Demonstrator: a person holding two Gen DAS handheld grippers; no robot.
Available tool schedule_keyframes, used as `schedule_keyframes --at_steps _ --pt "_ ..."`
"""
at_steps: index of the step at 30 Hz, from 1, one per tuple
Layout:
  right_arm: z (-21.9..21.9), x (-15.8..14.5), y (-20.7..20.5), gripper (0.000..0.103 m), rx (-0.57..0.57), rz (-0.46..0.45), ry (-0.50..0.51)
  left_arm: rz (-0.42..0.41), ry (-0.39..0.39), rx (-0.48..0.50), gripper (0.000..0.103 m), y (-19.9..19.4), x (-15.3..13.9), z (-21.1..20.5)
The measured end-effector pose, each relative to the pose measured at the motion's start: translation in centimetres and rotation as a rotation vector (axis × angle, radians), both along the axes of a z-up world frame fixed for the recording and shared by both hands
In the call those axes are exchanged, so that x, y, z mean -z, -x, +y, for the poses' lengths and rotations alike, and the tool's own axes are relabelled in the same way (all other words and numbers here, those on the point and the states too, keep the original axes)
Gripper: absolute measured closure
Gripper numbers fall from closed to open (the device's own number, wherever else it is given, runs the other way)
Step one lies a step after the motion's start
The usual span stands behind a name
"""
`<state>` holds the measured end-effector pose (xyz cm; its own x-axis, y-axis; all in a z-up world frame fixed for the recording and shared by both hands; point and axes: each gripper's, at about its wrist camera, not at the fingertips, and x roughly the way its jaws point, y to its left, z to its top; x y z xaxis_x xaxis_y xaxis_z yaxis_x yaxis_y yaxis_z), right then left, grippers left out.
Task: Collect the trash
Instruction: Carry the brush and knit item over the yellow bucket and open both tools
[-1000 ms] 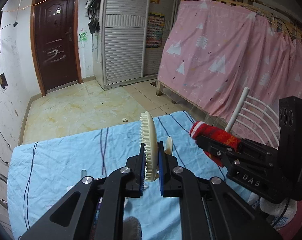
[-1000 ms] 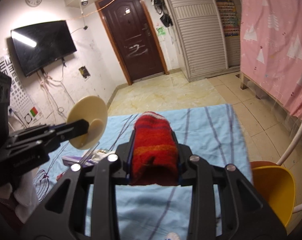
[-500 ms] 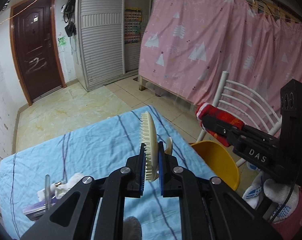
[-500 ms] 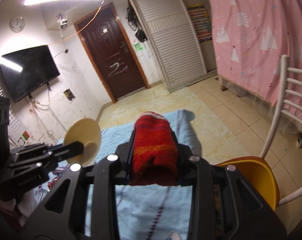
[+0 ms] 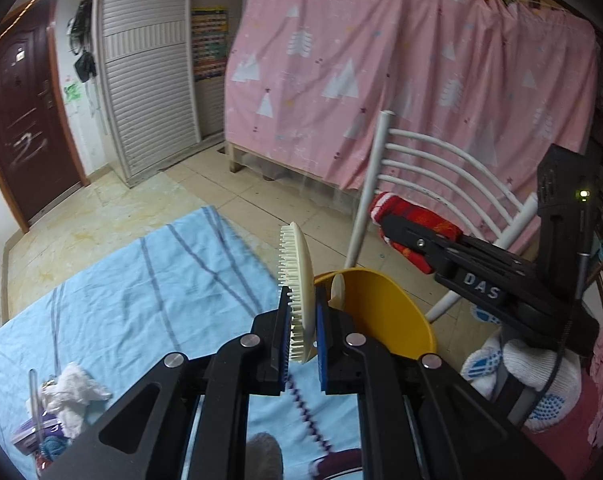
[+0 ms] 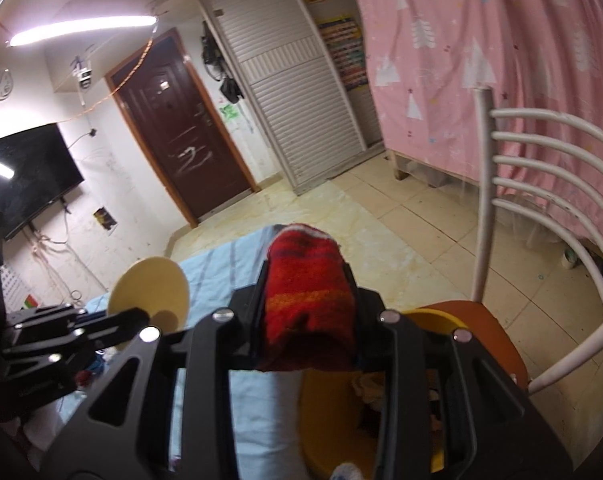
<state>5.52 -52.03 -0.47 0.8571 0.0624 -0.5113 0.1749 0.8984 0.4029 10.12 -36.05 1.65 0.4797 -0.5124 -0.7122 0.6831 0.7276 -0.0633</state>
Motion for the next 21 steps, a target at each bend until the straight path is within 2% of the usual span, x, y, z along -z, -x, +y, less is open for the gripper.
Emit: schedule_keyframes --at_steps 9,15,16,17,18,19,20,21 --pt "-2.6 1.4 0.8 0.071 0.045 0.008 -0.029 0.052 0.025 0.078 0.102 0.8 1.0 -4.3" --pt "-3.7 2.4 1.7 0.069 0.088 0.012 -0.052 0.049 0.026 0.085 0.099 0.5 1.8 -6.3" --pt "-3.9 2.5 1.7 0.069 0.089 0.014 -0.054 0.053 0.026 0.080 0.095 0.3 1.9 -6.3" --pt "-3.8 2.7 1.7 0.067 0.091 0.019 -0.054 0.059 0.028 0.078 0.085 0.2 2.0 -6.4" --pt "-3.9 2.9 1.7 0.065 0.092 0.023 -0.056 0.063 0.030 0.073 0.070 0.2 2.1 -6.3" --pt "-4.1 3.1 1.6 0.063 0.091 0.027 -0.059 0.063 0.029 0.062 0.062 0.0 2.2 -6.2" --pt "-4.1 3.2 1.5 0.058 0.090 0.030 -0.061 0.064 0.030 0.054 0.054 0.0 2.3 -6.1" --pt "-3.9 3.3 1.4 0.051 0.090 0.034 -0.060 0.067 0.031 0.050 0.053 -0.1 2.4 -6.0"
